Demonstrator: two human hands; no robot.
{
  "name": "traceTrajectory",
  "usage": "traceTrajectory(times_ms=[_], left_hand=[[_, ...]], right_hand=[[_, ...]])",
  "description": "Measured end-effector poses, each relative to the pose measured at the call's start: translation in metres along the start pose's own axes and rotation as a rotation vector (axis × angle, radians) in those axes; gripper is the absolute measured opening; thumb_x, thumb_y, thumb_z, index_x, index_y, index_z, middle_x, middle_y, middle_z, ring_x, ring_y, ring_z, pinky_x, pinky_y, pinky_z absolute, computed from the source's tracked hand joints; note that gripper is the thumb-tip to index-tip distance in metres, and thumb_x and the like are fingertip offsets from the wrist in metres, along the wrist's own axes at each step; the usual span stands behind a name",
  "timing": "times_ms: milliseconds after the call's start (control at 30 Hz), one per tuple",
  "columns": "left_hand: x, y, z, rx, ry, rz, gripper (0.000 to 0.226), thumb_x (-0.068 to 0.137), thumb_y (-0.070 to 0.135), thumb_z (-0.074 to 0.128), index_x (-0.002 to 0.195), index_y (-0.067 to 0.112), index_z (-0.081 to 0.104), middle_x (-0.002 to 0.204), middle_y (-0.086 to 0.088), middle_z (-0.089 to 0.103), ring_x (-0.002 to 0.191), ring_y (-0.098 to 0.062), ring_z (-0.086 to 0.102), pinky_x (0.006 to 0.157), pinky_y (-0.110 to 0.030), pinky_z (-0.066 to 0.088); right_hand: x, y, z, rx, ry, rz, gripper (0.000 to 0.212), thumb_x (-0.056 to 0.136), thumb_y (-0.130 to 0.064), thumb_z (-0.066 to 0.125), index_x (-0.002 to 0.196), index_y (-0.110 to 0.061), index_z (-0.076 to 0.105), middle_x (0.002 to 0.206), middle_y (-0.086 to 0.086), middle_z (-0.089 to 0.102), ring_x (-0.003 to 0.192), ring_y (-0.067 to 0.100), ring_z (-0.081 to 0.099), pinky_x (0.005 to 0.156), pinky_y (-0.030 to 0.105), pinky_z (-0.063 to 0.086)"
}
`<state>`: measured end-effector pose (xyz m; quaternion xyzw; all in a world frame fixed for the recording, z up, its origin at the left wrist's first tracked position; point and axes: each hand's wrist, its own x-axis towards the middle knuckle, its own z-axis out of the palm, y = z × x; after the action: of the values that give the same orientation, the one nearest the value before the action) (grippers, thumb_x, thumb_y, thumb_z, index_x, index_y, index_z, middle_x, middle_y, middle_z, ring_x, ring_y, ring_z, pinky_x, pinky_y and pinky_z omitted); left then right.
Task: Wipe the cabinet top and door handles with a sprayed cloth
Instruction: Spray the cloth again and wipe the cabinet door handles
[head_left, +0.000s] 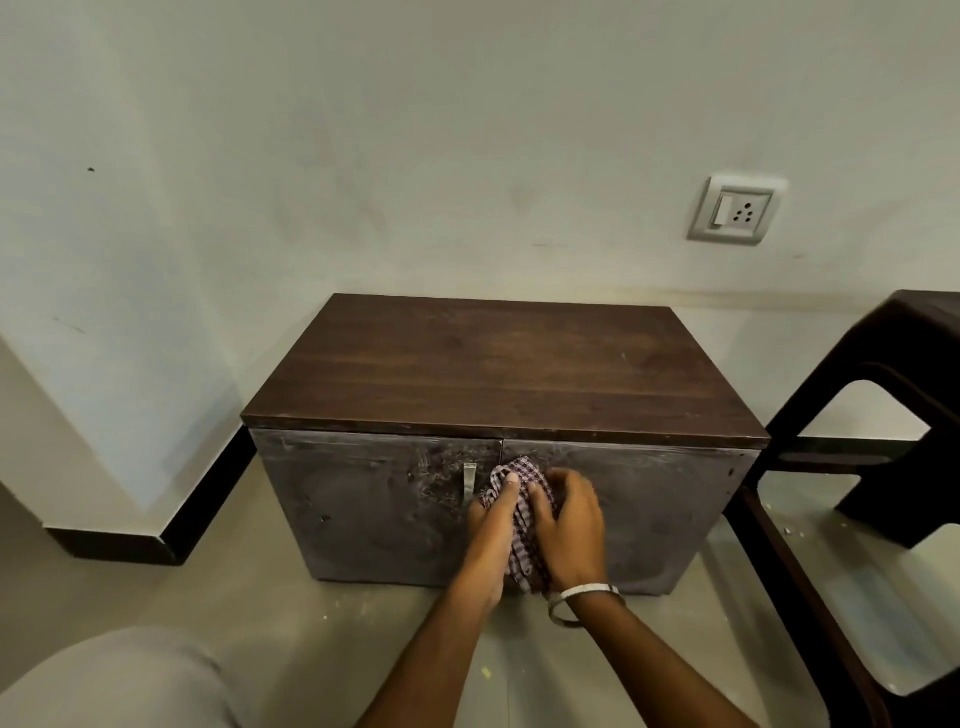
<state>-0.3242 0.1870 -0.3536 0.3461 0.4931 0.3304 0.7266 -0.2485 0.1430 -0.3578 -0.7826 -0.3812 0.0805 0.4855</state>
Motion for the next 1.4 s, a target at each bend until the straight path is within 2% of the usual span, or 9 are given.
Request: traceTrajectory(times_ms=[233, 333, 433, 600, 700, 867, 1067, 1200, 1400], left_hand=[[0.011, 0.000, 0.004, -0.008, 0.009, -0.019, 0.056, 0.082, 0.044, 0.071, 0.125, 0.011, 0.056, 0.108, -0.011, 0.069, 0.094, -0.026, 0.068, 0.070, -0.032, 0.056], [0.010, -0.002, 0.007, 0.014, -0.033, -0.003, 0.049, 0.085, 0.044, 0.069, 0.122, 0.014, 0.058, 0.106, -0.009, 0.070, 0.093, -0.024, 0.069, 0.076, -0.036, 0.058], [0.012, 0.000, 0.007, 0.092, -0.025, 0.063, 0.032, 0.089, 0.041, 0.064, 0.114, 0.020, 0.059, 0.098, -0.002, 0.068, 0.086, -0.017, 0.066, 0.068, -0.028, 0.055], [0.011, 0.001, 0.005, 0.013, -0.010, -0.077, 0.038, 0.092, 0.044, 0.057, 0.104, 0.010, 0.070, 0.096, -0.014, 0.074, 0.085, -0.028, 0.071, 0.061, -0.030, 0.056], [0.015, -0.004, 0.005, 0.052, 0.021, -0.030, 0.035, 0.091, 0.042, 0.060, 0.107, 0.012, 0.069, 0.098, -0.012, 0.073, 0.087, -0.028, 0.071, 0.070, -0.035, 0.059], [0.015, -0.006, 0.008, 0.164, 0.048, 0.069, 0.083, 0.056, 0.072, 0.065, 0.124, 0.023, 0.061, 0.109, -0.003, 0.071, 0.096, -0.022, 0.069, 0.087, -0.043, 0.057], [0.015, -0.007, -0.002, 0.137, -0.044, -0.022, 0.036, 0.090, 0.042, 0.062, 0.113, 0.015, 0.066, 0.101, -0.007, 0.073, 0.091, -0.025, 0.070, 0.080, -0.037, 0.058], [0.012, -0.015, -0.005, 0.151, -0.028, -0.015, 0.037, 0.089, 0.041, 0.062, 0.114, 0.013, 0.066, 0.102, -0.010, 0.072, 0.093, -0.026, 0.070, 0.085, -0.041, 0.057], [0.014, -0.007, 0.001, 0.114, -0.017, 0.025, 0.049, 0.087, 0.046, 0.064, 0.125, 0.016, 0.060, 0.111, -0.007, 0.069, 0.098, -0.024, 0.067, 0.085, -0.040, 0.057]], right_hand=[[0.027, -0.003, -0.006, 0.137, -0.096, 0.142, 0.025, 0.088, -0.041, 0.064, 0.085, -0.016, 0.066, 0.078, -0.004, 0.068, 0.078, 0.011, 0.063, 0.074, 0.030, 0.053], [0.025, -0.002, -0.003, 0.143, -0.002, 0.096, 0.019, 0.090, -0.032, 0.064, 0.086, -0.014, 0.068, 0.078, -0.004, 0.068, 0.077, 0.010, 0.063, 0.072, 0.028, 0.053], [0.017, -0.006, 0.001, 0.175, 0.085, 0.060, 0.011, 0.092, -0.022, 0.062, 0.089, -0.013, 0.066, 0.078, -0.005, 0.065, 0.073, 0.006, 0.060, 0.066, 0.020, 0.049], [0.018, -0.009, 0.006, 0.153, 0.023, 0.063, 0.011, 0.089, -0.022, 0.065, 0.090, -0.013, 0.059, 0.080, -0.003, 0.062, 0.075, 0.008, 0.057, 0.065, 0.017, 0.045], [0.016, -0.003, 0.004, 0.152, 0.037, 0.021, 0.007, 0.090, -0.020, 0.064, 0.092, -0.014, 0.061, 0.083, -0.004, 0.064, 0.077, 0.005, 0.059, 0.066, 0.013, 0.046], [0.012, 0.000, 0.008, 0.216, 0.119, 0.056, 0.007, 0.092, -0.014, 0.062, 0.095, -0.011, 0.066, 0.083, -0.005, 0.064, 0.074, -0.002, 0.057, 0.062, 0.001, 0.043], [0.004, 0.009, 0.014, 0.236, 0.075, 0.039, 0.002, 0.093, -0.015, 0.060, 0.092, -0.015, 0.062, 0.083, -0.009, 0.063, 0.078, -0.002, 0.059, 0.064, 0.006, 0.046], [-0.005, 0.022, 0.018, 0.227, 0.066, 0.017, 0.004, 0.093, -0.016, 0.059, 0.091, -0.019, 0.061, 0.085, -0.007, 0.064, 0.080, 0.002, 0.060, 0.068, 0.014, 0.046], [0.011, 0.010, 0.013, 0.247, 0.066, 0.026, 0.004, 0.093, -0.017, 0.059, 0.093, -0.016, 0.063, 0.084, -0.006, 0.063, 0.078, 0.000, 0.058, 0.065, 0.009, 0.044]])
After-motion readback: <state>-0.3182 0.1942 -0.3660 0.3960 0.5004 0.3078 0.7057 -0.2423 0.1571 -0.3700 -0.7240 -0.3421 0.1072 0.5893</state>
